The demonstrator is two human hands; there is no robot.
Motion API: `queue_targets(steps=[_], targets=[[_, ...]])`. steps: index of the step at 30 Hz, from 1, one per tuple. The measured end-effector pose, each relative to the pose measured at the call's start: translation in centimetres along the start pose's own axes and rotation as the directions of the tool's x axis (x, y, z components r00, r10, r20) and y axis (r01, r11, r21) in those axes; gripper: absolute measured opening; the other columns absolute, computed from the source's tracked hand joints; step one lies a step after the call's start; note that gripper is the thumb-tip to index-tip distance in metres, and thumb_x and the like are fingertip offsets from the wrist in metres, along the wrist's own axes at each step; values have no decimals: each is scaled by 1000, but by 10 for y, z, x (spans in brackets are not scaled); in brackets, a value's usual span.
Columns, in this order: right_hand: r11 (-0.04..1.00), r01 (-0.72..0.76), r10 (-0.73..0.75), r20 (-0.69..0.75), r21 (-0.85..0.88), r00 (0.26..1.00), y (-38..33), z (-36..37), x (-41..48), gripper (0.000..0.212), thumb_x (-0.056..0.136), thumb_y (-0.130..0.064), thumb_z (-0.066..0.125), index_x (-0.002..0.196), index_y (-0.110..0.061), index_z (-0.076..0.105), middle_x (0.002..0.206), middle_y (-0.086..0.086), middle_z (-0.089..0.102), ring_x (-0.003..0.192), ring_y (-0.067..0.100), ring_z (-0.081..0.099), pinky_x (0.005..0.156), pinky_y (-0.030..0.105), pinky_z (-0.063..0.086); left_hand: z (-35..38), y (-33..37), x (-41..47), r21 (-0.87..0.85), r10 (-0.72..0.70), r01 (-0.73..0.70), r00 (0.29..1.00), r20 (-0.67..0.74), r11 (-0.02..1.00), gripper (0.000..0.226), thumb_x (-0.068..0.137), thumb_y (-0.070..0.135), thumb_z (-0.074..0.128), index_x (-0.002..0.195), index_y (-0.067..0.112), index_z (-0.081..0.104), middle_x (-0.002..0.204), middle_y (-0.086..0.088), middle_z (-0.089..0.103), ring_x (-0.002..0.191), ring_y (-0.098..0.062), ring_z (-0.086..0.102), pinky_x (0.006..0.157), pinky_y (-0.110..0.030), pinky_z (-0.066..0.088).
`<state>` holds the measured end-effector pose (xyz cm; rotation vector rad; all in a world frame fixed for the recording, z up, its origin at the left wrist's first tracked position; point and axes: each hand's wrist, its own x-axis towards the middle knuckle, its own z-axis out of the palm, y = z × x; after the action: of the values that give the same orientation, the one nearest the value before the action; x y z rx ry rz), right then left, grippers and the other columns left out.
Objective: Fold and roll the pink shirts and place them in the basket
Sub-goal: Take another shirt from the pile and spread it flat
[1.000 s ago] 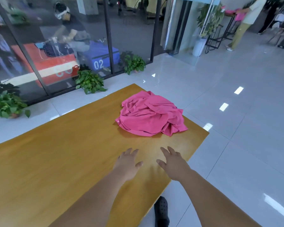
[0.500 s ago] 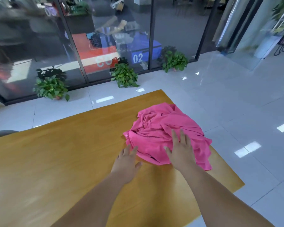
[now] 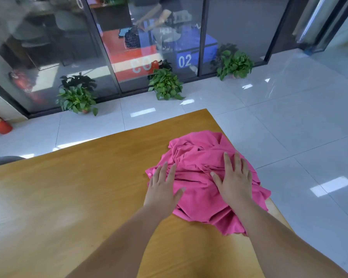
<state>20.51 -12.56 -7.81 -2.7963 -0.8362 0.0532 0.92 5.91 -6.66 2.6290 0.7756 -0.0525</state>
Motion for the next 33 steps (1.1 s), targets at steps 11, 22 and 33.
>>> queue_targets(steps=[11, 22, 33], targets=[[998, 67, -69, -90, -21, 994, 2, 12, -14, 83, 104, -70, 30, 170, -24, 9, 144, 12, 54, 131, 36, 49, 113, 58, 40, 38, 49, 33, 6, 5, -5, 990, -141, 1000, 87, 103, 79, 16, 169, 26, -5, 155, -8, 48, 143, -32, 44, 127, -52, 26], [992, 130, -129, -64, 4, 990, -18, -6, -16, 73, 109, -62, 33, 167, -18, 23, 134, 10, 64, 115, 31, 64, 95, 48, 56, 16, 42, 35, -110, -18, -3, 982, -188, 994, 92, 97, 81, 32, 167, 33, -3, 147, 3, 62, 128, -22, 63, 112, -46, 48], [974, 217, -196, -225, 72, 954, -91, -100, -4, 80, 108, -69, 22, 167, -16, 17, 152, 10, 54, 136, 30, 55, 103, 45, 52, -103, 33, 23, -125, 15, -72, 914, -406, 990, 99, 89, 87, 28, 166, 36, -5, 115, 5, 70, 102, -19, 67, 89, -39, 57]])
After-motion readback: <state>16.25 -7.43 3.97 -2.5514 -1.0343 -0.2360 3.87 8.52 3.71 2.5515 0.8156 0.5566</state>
